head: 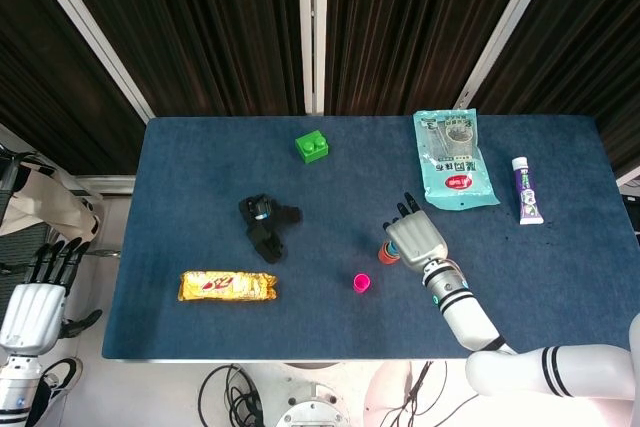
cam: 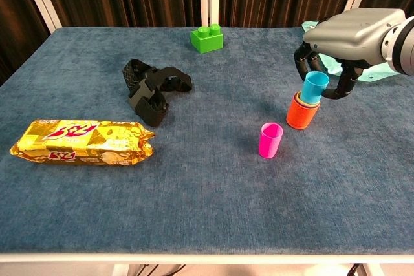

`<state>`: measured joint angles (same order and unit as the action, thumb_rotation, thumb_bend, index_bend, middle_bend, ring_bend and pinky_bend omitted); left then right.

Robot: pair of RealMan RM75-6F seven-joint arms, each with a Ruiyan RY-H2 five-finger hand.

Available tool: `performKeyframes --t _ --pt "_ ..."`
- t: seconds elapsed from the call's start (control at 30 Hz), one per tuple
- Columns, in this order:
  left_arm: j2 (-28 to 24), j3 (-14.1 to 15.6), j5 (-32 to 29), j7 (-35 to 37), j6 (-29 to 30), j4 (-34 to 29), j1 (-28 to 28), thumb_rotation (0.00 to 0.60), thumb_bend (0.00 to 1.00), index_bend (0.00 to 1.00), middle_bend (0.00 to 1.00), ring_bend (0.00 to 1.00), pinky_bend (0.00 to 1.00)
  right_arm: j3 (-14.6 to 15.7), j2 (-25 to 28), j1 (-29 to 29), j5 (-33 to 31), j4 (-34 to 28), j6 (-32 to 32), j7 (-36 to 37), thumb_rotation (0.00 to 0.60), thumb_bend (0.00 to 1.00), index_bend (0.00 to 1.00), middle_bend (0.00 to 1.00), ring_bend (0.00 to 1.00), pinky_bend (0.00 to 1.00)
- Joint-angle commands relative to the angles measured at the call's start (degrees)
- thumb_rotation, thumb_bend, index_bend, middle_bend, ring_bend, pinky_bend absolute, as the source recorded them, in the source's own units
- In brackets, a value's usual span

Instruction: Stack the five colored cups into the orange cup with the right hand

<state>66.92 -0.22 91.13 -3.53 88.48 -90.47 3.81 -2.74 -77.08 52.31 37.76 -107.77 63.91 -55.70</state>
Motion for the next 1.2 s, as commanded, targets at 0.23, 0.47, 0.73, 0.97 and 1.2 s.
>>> performKeyframes --t 0.23,0.47,0.73,0.97,1.2 --pt "0.0 0.0 -0.2 0.4 -0.2 0.4 -0.1 0.6 0.03 0.06 0.04 0.0 0.0 -0.9 2.4 -0.2 2.5 -2.6 0.5 3.3 0.6 0.21 0.15 0.27 0.01 0.0" --pt "0.1 0.0 0.0 0.2 -0.2 0.3 0.1 0.6 0.03 0.06 0.04 0.0 0.0 -0.7 5.5 -1.3 9.2 -8.9 0.9 6.6 0.6 0.21 0.14 0.28 0.01 0.0" --pt "0.0 0.1 0.1 -0.2 0.1 -0.2 -0.1 0.6 0.03 0.06 0.04 0.0 0.0 3.3 2.8 -1.4 14.2 -8.5 -2.1 5.5 0.6 0.17 0.16 0.29 0.01 0.0" --pt "-0.2 0.1 0.1 0.2 0.4 0.0 -0.3 0.6 0.03 0.06 0.04 0.0 0.0 4.5 -2.1 -1.0 12.9 -4.9 -2.5 3.4 0.6 0.17 0.17 0.29 0.01 0.0" --pt "-0.1 0.0 0.0 1.1 0.4 0.5 -0.3 0.6 0.03 0.06 0.04 0.0 0.0 4.7 -5.3 -0.9 11.9 -2.8 -2.1 2.5 0.6 0.17 0.23 0.3 0.01 0.0"
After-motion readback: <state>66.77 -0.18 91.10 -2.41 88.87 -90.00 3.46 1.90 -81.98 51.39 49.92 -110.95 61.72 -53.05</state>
